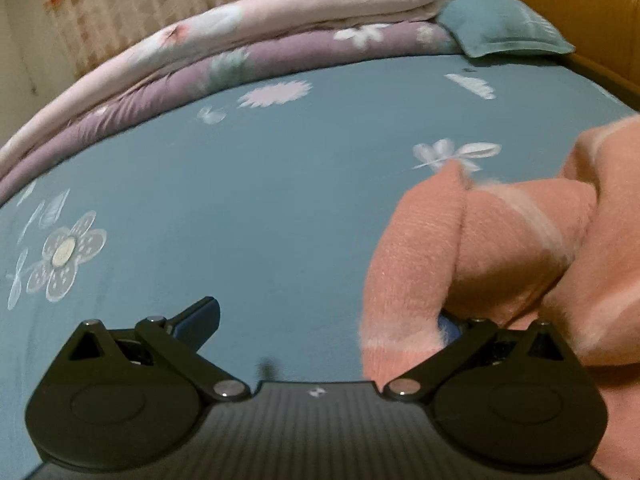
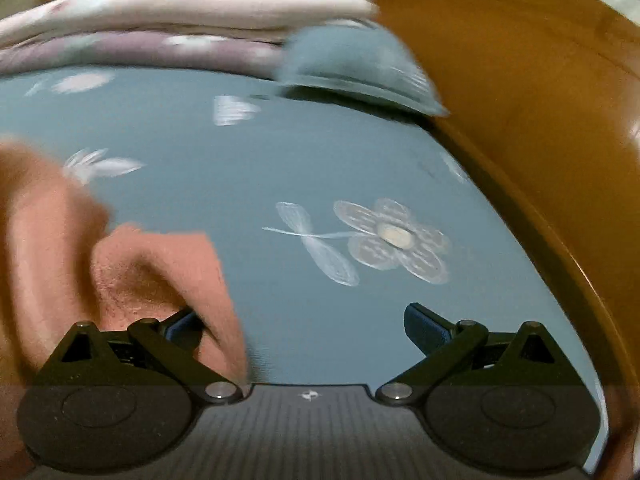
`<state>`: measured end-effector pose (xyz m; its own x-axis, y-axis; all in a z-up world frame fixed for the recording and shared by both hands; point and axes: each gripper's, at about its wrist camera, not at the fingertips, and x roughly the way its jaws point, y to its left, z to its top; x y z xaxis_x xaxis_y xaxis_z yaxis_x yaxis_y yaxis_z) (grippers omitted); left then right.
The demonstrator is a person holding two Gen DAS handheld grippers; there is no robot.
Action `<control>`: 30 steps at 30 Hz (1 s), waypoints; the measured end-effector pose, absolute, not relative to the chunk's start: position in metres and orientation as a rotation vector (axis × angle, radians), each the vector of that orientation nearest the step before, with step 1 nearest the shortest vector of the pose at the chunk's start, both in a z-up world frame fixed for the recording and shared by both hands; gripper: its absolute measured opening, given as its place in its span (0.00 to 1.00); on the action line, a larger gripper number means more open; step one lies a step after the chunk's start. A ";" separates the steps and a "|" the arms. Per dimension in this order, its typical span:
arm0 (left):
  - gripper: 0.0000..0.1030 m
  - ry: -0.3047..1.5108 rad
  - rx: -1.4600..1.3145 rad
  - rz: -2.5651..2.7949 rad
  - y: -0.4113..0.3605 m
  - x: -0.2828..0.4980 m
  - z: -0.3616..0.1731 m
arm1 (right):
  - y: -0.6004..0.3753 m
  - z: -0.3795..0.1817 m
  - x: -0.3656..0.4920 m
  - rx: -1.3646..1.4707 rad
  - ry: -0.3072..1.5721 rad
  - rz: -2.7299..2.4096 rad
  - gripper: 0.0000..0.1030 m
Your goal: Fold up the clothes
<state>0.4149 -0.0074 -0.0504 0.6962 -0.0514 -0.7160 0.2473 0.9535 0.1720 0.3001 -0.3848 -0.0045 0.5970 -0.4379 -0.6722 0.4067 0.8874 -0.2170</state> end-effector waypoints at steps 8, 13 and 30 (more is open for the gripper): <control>1.00 0.862 0.156 -0.177 0.049 0.427 -0.066 | -0.346 0.015 0.289 -0.143 0.814 -0.350 1.00; 0.98 0.837 0.167 -0.283 0.046 0.412 -0.058 | -0.323 0.009 0.291 -0.278 0.884 -0.211 1.00; 0.98 0.936 0.263 -0.353 0.004 0.441 -0.058 | -0.354 -0.034 0.340 -0.289 0.959 0.065 1.00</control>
<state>0.4412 0.0035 -0.0578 0.5424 -0.1809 -0.8204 0.4059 0.9114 0.0674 0.3398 -0.3540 -0.0339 0.5754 -0.0724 -0.8146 -0.1819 0.9598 -0.2138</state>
